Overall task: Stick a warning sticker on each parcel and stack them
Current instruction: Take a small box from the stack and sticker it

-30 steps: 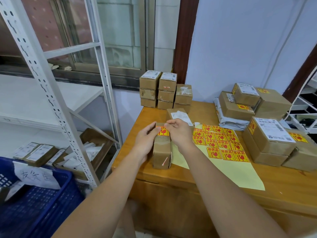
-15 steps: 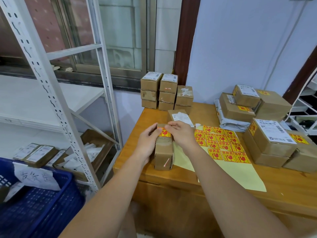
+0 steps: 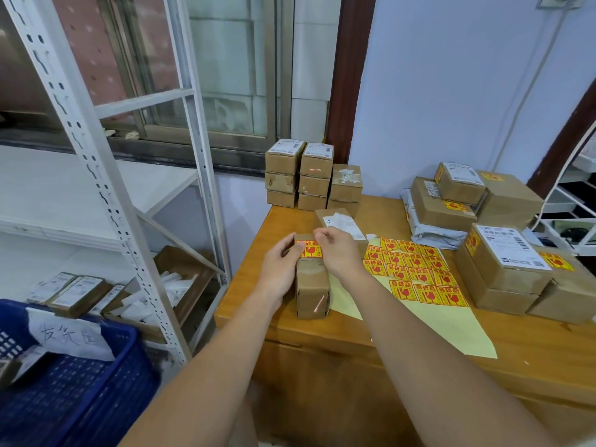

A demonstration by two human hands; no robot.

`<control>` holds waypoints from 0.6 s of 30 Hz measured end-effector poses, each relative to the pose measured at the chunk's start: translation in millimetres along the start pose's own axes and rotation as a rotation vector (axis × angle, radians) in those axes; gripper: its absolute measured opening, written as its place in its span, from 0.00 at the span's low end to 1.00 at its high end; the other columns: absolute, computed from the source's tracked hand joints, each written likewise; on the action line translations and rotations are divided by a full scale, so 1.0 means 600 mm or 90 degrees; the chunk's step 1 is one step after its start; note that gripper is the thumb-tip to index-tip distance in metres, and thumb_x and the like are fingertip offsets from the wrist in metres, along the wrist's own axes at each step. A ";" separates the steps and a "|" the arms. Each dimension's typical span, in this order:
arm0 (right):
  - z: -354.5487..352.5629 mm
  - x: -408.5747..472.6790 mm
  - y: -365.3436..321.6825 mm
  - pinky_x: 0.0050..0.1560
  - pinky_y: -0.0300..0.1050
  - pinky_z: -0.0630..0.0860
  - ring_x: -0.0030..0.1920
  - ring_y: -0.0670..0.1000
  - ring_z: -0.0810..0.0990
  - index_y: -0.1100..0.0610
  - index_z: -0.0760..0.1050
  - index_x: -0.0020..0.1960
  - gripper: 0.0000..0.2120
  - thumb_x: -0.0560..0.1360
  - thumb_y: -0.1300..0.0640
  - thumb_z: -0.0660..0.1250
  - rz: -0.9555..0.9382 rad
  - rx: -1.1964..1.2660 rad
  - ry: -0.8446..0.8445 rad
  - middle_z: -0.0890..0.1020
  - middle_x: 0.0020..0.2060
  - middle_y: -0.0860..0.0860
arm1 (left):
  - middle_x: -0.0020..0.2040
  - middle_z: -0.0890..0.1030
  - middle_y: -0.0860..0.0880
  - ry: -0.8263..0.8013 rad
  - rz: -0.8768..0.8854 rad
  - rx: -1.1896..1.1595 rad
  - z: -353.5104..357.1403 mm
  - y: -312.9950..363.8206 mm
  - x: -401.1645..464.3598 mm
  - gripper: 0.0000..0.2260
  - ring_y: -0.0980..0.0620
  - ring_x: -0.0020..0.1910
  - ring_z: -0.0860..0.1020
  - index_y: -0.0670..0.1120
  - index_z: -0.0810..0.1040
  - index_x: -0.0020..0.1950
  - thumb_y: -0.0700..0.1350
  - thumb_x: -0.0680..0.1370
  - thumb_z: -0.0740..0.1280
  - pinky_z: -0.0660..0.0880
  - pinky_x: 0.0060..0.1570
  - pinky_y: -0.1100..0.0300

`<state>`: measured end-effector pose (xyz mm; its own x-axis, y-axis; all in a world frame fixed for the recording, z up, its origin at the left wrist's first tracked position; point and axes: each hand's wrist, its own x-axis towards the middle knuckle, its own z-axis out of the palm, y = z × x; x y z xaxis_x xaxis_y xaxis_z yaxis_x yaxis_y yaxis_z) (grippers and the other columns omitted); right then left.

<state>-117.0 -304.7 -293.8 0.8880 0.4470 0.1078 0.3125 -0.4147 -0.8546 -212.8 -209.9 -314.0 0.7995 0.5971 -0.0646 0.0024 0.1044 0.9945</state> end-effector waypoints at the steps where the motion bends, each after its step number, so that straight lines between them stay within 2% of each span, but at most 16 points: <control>1: -0.008 -0.007 0.001 0.68 0.46 0.71 0.69 0.50 0.74 0.55 0.75 0.70 0.17 0.83 0.52 0.64 0.006 0.043 -0.044 0.77 0.69 0.50 | 0.67 0.78 0.52 0.000 0.003 0.002 0.000 0.000 0.000 0.22 0.56 0.61 0.78 0.51 0.70 0.78 0.49 0.83 0.67 0.76 0.47 0.68; 3: -0.022 -0.022 0.006 0.67 0.43 0.71 0.71 0.44 0.69 0.54 0.66 0.78 0.29 0.79 0.51 0.70 0.033 0.146 -0.150 0.71 0.74 0.49 | 0.69 0.77 0.51 0.000 0.007 -0.002 0.000 -0.001 0.002 0.22 0.56 0.62 0.78 0.51 0.71 0.78 0.49 0.83 0.67 0.76 0.51 0.65; 5: -0.028 -0.032 0.010 0.66 0.42 0.73 0.69 0.41 0.68 0.53 0.61 0.80 0.36 0.77 0.53 0.73 0.051 0.199 -0.198 0.68 0.76 0.50 | 0.68 0.78 0.52 -0.001 0.007 -0.008 0.002 -0.002 0.003 0.22 0.58 0.59 0.78 0.51 0.71 0.77 0.49 0.83 0.67 0.76 0.49 0.66; 8: -0.025 -0.035 0.011 0.72 0.49 0.71 0.74 0.45 0.67 0.52 0.62 0.80 0.35 0.77 0.56 0.73 0.081 0.271 -0.187 0.66 0.78 0.51 | 0.67 0.78 0.52 -0.007 0.008 -0.010 0.002 -0.006 0.005 0.23 0.60 0.58 0.78 0.51 0.70 0.78 0.49 0.83 0.67 0.76 0.43 0.70; 10: -0.022 -0.034 0.012 0.72 0.50 0.71 0.75 0.47 0.67 0.52 0.62 0.80 0.34 0.78 0.57 0.72 0.094 0.306 -0.190 0.66 0.78 0.51 | 0.64 0.79 0.55 -0.012 0.010 -0.012 0.001 -0.007 0.005 0.23 0.62 0.55 0.78 0.50 0.69 0.78 0.49 0.83 0.67 0.76 0.39 0.73; 14: -0.026 -0.032 0.011 0.64 0.44 0.76 0.69 0.47 0.73 0.51 0.65 0.79 0.31 0.79 0.59 0.71 0.108 0.320 -0.179 0.69 0.76 0.49 | 0.69 0.77 0.54 -0.008 0.014 -0.007 0.000 -0.010 0.006 0.24 0.64 0.56 0.77 0.50 0.68 0.79 0.50 0.83 0.67 0.75 0.41 0.73; 18: -0.036 -0.030 0.008 0.58 0.46 0.78 0.64 0.46 0.77 0.46 0.69 0.77 0.28 0.79 0.59 0.69 0.135 0.312 -0.201 0.73 0.73 0.47 | 0.73 0.75 0.52 0.002 0.015 -0.002 0.002 -0.008 0.002 0.24 0.65 0.56 0.76 0.50 0.68 0.79 0.50 0.83 0.67 0.75 0.42 0.73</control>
<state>-124.1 -331.5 -288.8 0.7474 0.6391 -0.1814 -0.1172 -0.1420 -0.9829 -211.1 -210.9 -318.8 0.7978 0.6015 -0.0408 -0.0190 0.0929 0.9955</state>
